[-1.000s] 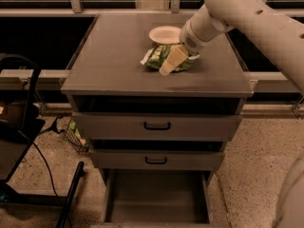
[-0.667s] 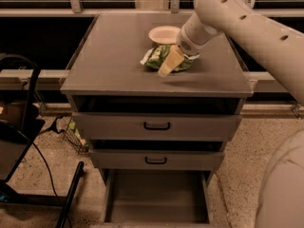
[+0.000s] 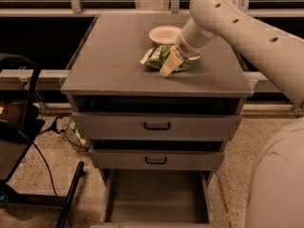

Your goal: Place green jalapeno chip bag into bottom drawer

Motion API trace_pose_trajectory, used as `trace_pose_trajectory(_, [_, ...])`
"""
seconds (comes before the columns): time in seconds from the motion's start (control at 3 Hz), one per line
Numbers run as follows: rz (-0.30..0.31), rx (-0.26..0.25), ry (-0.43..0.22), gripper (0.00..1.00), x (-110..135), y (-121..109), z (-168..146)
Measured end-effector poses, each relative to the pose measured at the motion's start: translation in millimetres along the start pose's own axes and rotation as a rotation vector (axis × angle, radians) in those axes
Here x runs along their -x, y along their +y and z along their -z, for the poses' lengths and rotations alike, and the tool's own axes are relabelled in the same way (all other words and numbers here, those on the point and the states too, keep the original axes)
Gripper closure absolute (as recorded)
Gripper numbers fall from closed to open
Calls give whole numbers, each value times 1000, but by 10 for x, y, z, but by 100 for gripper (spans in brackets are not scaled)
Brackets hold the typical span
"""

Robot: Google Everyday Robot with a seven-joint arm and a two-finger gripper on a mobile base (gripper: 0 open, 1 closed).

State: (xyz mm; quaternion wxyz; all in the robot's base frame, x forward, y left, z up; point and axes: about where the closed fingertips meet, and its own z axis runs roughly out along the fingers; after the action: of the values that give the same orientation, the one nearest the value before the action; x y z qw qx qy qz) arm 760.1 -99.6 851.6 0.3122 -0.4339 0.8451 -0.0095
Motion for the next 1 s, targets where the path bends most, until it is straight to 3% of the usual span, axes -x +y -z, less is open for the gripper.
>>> trace_pose_trajectory(0.33, [0,0,0,50,0,0,-1])
trace_pose_trajectory(1.0, [0,0,0,96,0,1,-1])
